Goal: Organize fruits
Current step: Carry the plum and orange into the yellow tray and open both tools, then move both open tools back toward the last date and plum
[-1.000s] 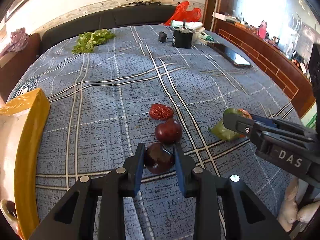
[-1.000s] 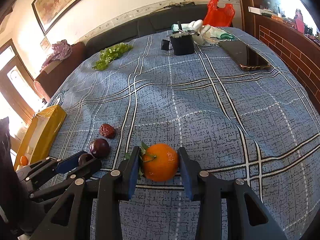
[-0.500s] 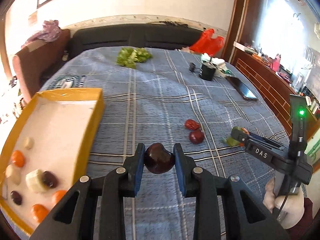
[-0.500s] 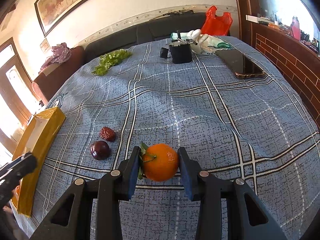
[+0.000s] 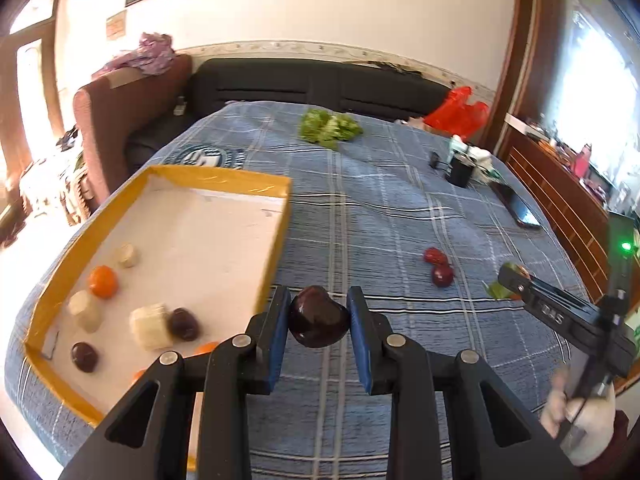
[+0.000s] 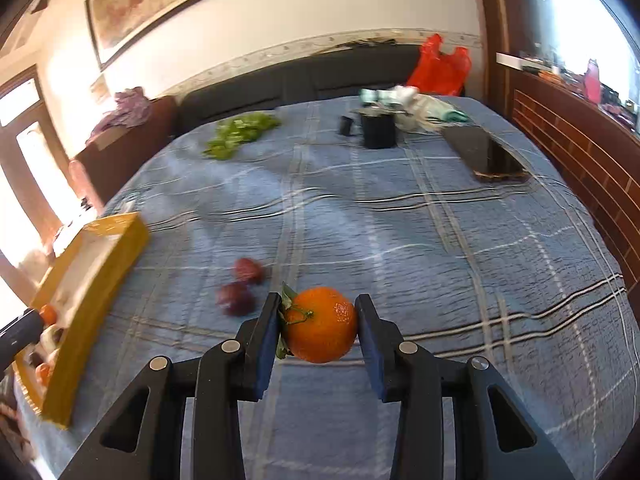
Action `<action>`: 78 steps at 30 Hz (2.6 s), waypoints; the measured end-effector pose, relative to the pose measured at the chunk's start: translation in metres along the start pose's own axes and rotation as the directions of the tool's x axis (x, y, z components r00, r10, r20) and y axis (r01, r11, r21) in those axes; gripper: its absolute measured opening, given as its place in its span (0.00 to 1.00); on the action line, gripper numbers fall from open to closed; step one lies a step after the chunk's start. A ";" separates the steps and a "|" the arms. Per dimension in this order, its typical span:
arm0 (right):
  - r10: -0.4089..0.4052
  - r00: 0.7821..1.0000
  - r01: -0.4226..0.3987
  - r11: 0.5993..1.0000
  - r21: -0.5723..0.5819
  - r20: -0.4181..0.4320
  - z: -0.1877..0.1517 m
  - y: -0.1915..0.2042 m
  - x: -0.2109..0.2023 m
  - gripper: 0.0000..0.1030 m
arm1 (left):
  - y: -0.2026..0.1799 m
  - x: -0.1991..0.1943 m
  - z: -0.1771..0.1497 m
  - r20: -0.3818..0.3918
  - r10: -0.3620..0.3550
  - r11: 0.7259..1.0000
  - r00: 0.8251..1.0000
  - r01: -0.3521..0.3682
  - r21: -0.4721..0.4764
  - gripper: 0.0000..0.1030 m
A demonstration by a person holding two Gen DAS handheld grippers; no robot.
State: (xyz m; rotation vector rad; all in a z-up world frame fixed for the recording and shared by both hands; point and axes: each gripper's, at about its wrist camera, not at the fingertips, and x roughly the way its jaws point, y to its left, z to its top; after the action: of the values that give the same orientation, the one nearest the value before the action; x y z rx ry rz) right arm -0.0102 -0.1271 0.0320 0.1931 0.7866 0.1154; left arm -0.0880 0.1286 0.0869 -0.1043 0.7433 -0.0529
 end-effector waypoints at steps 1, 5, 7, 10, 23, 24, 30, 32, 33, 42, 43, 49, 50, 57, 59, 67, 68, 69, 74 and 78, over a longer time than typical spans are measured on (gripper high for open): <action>0.015 1.000 -0.015 1.000 -0.010 -0.003 0.000 0.007 -0.003 0.40 | 0.006 -0.002 -0.001 0.000 0.004 1.000 1.000 -0.004 -0.014 0.27; 0.062 0.998 -0.062 0.995 -0.072 -0.003 0.005 0.043 -0.013 0.40 | 0.027 -0.009 -0.005 0.008 0.033 0.998 0.999 -0.032 -0.048 0.27; 0.090 0.996 -0.090 0.991 -0.104 -0.002 0.008 0.063 -0.018 0.40 | 0.039 -0.012 -0.006 0.012 0.050 0.996 0.999 -0.049 -0.069 0.27; 0.124 0.992 -0.123 0.981 -0.149 -0.007 0.010 0.092 -0.019 0.40 | 0.062 -0.015 -0.009 0.013 0.085 0.991 0.996 -0.083 -0.107 0.27; 0.292 0.940 -0.333 0.901 -0.277 -0.179 -0.003 0.224 0.019 0.40 | 0.179 -0.012 -0.024 -0.033 0.232 0.922 0.972 -0.231 -0.310 0.28; 0.298 0.934 -0.346 0.892 -0.291 -0.197 -0.005 0.235 0.024 0.41 | 0.184 -0.011 -0.025 -0.037 0.234 0.920 0.972 -0.234 -0.313 0.28; 0.256 0.930 -0.340 0.873 -0.349 -0.264 -0.016 0.277 0.061 0.41 | 0.188 -0.001 -0.026 -0.048 0.235 0.925 0.971 -0.238 -0.296 0.28; 0.238 0.932 -0.327 0.877 -0.353 -0.273 -0.018 0.280 0.070 0.41 | 0.188 0.001 -0.024 -0.046 0.239 0.924 0.970 -0.242 -0.297 0.28; 0.231 0.932 -0.324 0.876 -0.357 -0.279 -0.019 0.282 0.074 0.41 | 0.189 0.002 -0.024 -0.045 0.240 0.923 0.970 -0.242 -0.300 0.28; 0.232 0.934 -0.321 0.877 -0.357 -0.270 -0.015 0.284 0.082 0.49 | 0.186 -0.009 -0.019 -0.010 0.237 0.925 0.971 -0.229 -0.304 0.61; 0.235 0.936 -0.320 0.877 -0.358 -0.262 -0.014 0.284 0.079 0.49 | 0.185 -0.012 -0.018 -0.004 0.240 0.925 0.971 -0.230 -0.304 0.62; 0.255 0.943 -0.315 0.890 -0.329 -0.213 -0.005 0.266 0.053 0.52 | 0.166 -0.034 -0.011 0.040 0.285 0.925 0.958 -0.264 -0.272 0.80; 0.256 0.945 -0.312 0.894 -0.322 -0.205 -0.005 0.262 0.048 0.53 | 0.158 -0.036 -0.011 0.045 0.282 0.932 0.958 -0.262 -0.252 0.81; 0.254 0.955 -0.288 0.916 -0.279 -0.152 -0.006 0.222 0.017 0.56 | 0.106 -0.049 -0.011 0.075 0.271 0.956 0.960 -0.259 -0.136 0.81; 0.249 0.958 -0.278 0.923 -0.266 -0.140 -0.007 0.208 0.011 0.56 | 0.092 -0.054 -0.011 0.087 0.273 0.959 0.958 -0.263 -0.108 0.81; 0.218 0.972 -0.230 0.957 -0.174 -0.088 -0.002 0.144 -0.010 0.57 | 0.061 -0.064 -0.011 0.105 0.272 0.962 0.957 -0.268 -0.051 0.81; 0.214 0.973 -0.225 0.960 -0.164 -0.084 -0.001 0.138 -0.011 0.57 | 0.058 -0.064 -0.012 0.104 0.270 0.963 0.957 -0.267 -0.044 0.81; 0.208 0.975 -0.218 0.964 -0.149 -0.080 0.000 0.129 -0.011 0.57 | 0.055 -0.064 -0.012 0.103 0.268 0.963 0.958 -0.266 -0.038 0.81; 0.179 0.982 -0.185 0.977 -0.103 -0.060 0.003 0.095 -0.017 0.57 | 0.043 -0.061 -0.012 0.091 0.245 0.970 0.965 -0.244 -0.015 0.81; 0.142 0.989 -0.144 0.988 -0.051 -0.043 0.007 0.064 -0.016 0.57 | 0.042 -0.056 -0.014 0.069 0.207 0.978 0.976 -0.206 -0.025 0.81</action>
State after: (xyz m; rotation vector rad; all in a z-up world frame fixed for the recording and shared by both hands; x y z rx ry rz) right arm -0.0183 -0.0684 0.0617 0.1967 0.8072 0.2762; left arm -0.1379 0.1742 0.1098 -0.0450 0.6799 0.1548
